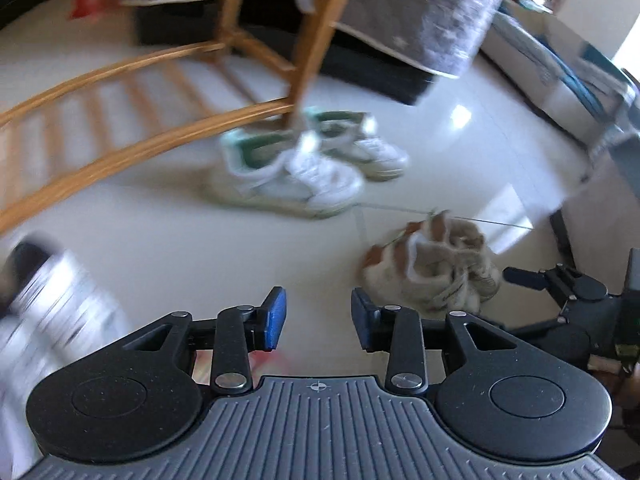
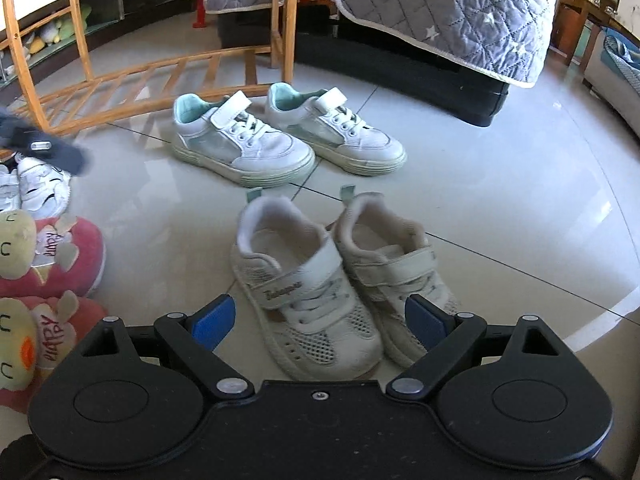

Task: Organize scattered shoes
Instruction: 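Move the left gripper down to the heels of the pink slippers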

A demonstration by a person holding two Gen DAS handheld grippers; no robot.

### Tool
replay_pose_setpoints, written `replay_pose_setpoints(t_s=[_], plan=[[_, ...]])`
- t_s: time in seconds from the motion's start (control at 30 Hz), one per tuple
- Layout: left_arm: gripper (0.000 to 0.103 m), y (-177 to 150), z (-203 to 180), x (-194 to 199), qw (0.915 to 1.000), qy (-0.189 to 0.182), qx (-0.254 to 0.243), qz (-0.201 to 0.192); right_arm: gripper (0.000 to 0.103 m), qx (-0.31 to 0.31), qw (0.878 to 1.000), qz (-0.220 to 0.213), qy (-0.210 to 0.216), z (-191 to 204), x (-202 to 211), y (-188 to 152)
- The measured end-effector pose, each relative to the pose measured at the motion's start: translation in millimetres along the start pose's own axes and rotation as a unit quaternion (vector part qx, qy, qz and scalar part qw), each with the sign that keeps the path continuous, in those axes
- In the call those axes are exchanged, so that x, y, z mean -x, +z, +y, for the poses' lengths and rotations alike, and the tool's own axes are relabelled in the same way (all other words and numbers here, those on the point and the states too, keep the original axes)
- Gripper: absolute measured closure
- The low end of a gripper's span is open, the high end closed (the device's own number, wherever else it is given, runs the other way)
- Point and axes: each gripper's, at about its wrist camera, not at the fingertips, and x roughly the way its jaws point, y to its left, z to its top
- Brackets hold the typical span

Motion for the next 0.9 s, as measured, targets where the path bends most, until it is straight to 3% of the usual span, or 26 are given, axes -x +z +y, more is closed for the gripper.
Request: replay_pose_setpoints(t_s=[0.2, 0.33, 0.53, 0.73, 0.9], plan=[[0.065, -35, 23, 43, 0.9968, 0.037, 0.069, 0.015, 0.009, 0.012, 1.0, -0.004, 0.009, 7, 3, 1], [0.062, -56, 24, 51, 0.9977, 0.053, 0.008, 0.041, 0.009, 0.006, 1.0, -0.005, 0.014, 8, 6, 3], [0.056, -88, 36, 38, 0.9947, 0.056, -0.018, 0.084, 0.009, 0.011, 1.0, -0.008, 0.022, 11, 11, 2], [0.054, -103, 32, 23, 0.9903, 0.069, -0.09, 0.08, 0.009, 0.025, 0.999, -0.007, 0.041, 22, 17, 4], [0.053, -110, 27, 8, 0.983, 0.074, -0.148, 0.079, 0.009, 0.074, 0.993, -0.001, 0.089, 53, 24, 5]])
